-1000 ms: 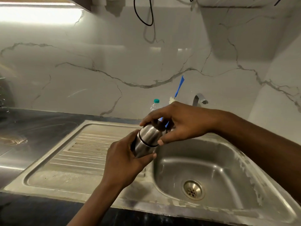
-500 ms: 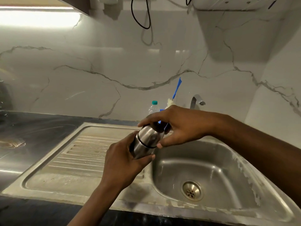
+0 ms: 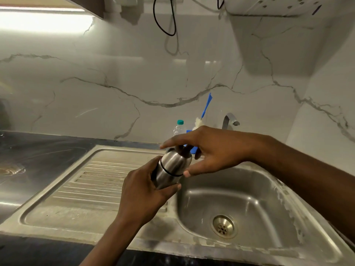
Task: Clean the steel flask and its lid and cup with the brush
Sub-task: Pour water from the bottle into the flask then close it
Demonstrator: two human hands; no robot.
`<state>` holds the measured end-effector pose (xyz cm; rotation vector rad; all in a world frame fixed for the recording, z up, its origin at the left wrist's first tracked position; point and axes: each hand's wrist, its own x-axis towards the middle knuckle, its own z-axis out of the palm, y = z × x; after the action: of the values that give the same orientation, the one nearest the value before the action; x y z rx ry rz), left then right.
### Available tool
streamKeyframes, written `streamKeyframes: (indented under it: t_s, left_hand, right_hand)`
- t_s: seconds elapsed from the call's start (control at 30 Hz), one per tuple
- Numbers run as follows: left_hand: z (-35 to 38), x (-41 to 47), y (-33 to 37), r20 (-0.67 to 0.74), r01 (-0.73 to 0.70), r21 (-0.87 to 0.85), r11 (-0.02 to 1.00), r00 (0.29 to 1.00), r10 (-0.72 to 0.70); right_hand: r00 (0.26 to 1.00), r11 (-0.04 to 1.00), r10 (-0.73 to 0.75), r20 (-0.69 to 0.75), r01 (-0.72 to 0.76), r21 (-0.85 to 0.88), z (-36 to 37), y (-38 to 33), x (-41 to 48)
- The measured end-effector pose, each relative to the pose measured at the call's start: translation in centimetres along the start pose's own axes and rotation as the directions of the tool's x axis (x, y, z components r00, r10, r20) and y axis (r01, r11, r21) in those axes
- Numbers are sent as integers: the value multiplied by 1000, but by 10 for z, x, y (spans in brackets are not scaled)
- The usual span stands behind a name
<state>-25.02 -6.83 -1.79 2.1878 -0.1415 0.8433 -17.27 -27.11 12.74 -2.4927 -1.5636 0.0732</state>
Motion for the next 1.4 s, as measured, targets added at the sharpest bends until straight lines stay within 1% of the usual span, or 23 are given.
streamKeyframes:
  t_s: [0.07, 0.13, 0.2, 0.27, 0.4, 0.53, 0.6, 0.67, 0.8, 0.9, 1.17, 1.4]
  left_hand:
    - [1, 0, 1, -5, -8, 3, 1000, 1000, 8]
    - [2, 0, 1, -5, -6, 17, 1000, 1000, 6]
    - [3, 0, 0, -10, -8, 29, 1000, 1000, 8]
    - [4, -1, -1, -20, -15, 22, 1000, 1000, 16]
    - [5, -2, 4, -47, -25, -2, 1000, 999, 25]
    - [8, -1, 3, -64, -29, -14, 999, 998, 28]
    - [8, 3, 3, -74, -29, 10, 1000, 997, 29]
    - [8, 10, 3, -92, -22, 32, 999, 995, 25]
    - [5, 38, -9, -119, 20, -56, 998, 993, -27]
    - [4, 68, -22, -134, 44, -86, 995, 989, -56]
    - [29, 144, -63, -189, 113, -189, 975, 971, -149]
    - [65, 192, -102, -201, 221, -239, 945, 941, -271]
  right_hand:
    - [999, 1000, -22, -38, 22, 4, 2, 3, 1]
    - [996, 1000, 21, -89, -23, -17, 5, 4, 2]
    - [988, 993, 95, -121, -102, -54, 12, 2, 5]
    - [974, 988, 138, -180, -149, -46, 21, 0, 7]
    - [949, 979, 187, -255, -203, -37, 27, -8, 12]
    - [920, 961, 226, -321, -264, -79, 33, -11, 16]
    - [898, 957, 263, -353, -289, -23, 38, -9, 17]
    - [871, 954, 298, -390, -290, 82, 38, -6, 18]
    - [811, 926, 366, -456, -270, 262, 38, -2, 13]
    - [793, 918, 386, -472, -278, 284, 40, 4, 7]
    - [791, 903, 418, -446, -307, 302, 60, 23, 5]
    - [776, 896, 436, -456, -327, 300, 62, 42, 11]
